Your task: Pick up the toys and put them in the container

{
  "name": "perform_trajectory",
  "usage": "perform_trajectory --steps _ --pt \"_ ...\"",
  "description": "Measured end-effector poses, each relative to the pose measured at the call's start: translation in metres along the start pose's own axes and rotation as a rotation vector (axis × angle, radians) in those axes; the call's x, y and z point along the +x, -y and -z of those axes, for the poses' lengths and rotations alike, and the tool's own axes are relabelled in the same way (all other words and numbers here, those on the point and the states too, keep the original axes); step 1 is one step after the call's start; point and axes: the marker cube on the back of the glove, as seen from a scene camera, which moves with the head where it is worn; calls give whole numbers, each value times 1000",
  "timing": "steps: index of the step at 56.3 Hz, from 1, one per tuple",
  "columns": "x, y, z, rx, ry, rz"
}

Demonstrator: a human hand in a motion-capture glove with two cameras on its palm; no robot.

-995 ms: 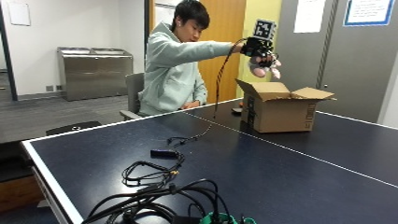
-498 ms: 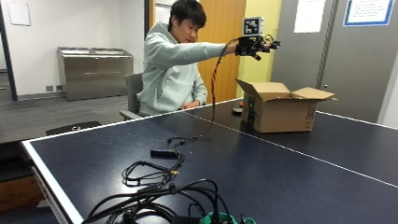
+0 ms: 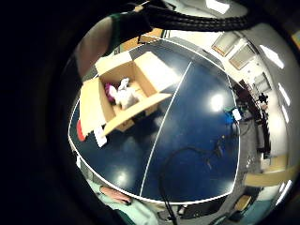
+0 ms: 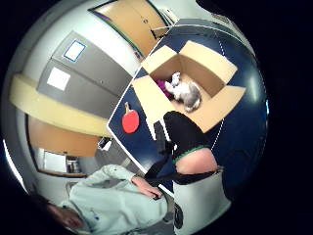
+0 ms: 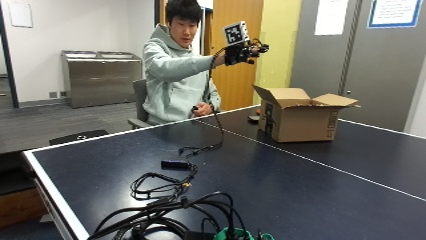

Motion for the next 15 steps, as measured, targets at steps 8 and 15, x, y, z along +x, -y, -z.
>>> perform_trajectory --steps 8,15 --pt "-2 -36 -7 37 27 143" --pt "-1 -56 -4 70 42 77"
